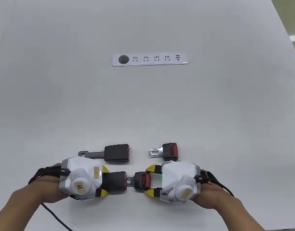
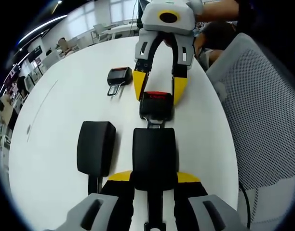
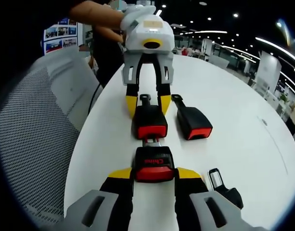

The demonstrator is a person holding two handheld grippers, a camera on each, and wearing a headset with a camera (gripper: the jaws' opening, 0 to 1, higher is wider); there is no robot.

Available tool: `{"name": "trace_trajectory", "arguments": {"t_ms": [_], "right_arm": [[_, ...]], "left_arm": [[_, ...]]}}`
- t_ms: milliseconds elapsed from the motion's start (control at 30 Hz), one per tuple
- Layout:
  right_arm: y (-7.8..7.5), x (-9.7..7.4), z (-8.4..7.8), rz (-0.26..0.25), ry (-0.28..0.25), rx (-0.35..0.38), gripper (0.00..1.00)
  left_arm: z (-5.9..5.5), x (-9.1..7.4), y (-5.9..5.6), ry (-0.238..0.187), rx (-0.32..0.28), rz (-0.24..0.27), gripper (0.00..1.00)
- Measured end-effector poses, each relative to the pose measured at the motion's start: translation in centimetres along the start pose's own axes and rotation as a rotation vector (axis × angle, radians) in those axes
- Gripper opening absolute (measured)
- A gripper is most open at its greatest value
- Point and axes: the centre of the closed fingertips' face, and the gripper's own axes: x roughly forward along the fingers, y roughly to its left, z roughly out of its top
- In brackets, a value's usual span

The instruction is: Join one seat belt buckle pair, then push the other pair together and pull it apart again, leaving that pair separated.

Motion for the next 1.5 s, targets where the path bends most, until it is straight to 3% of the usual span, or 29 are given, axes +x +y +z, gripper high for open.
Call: {"name": "trace_trajectory", "arguments": {"t_ms": [800,1100,1500], "right_arm": [[0.1,0.8,0.4,0.011,0.003,0.015,0.27],[-0.3,1.2,0.5,-0.024,0.001,0.051,0.27],[-0.3,1.3,0.5,-0.021,0.004,0.060,0.27]], "left_arm": [[-0.2,0.0,0.1,-0.001,0.012,-0.005,0.31],[-0.2,0.0,0.2,0.008,0.003,-0.001,0.31],[-0.3,0.1,0.3,0.012,0.004,-0.001,0.31]]}}
